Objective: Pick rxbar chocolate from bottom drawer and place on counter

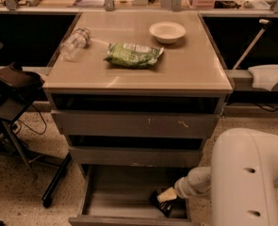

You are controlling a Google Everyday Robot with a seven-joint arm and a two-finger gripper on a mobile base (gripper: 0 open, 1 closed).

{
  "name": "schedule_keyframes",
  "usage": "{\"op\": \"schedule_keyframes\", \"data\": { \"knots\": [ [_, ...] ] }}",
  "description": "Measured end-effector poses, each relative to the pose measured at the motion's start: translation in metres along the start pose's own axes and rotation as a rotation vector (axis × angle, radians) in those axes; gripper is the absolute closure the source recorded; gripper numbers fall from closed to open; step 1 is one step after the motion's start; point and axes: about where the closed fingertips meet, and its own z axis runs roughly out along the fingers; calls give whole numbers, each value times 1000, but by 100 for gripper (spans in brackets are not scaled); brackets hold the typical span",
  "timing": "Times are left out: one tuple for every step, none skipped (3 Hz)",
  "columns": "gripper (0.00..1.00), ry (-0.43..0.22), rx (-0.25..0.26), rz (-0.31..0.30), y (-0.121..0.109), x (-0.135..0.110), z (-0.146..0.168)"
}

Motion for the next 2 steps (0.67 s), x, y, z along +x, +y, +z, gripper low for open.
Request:
{"op": "schedule_keyframes", "data": {
  "knots": [
    [0,13,-12,21,0,14,27],
    [0,5,-23,23,1,20,32]
  ]
}}
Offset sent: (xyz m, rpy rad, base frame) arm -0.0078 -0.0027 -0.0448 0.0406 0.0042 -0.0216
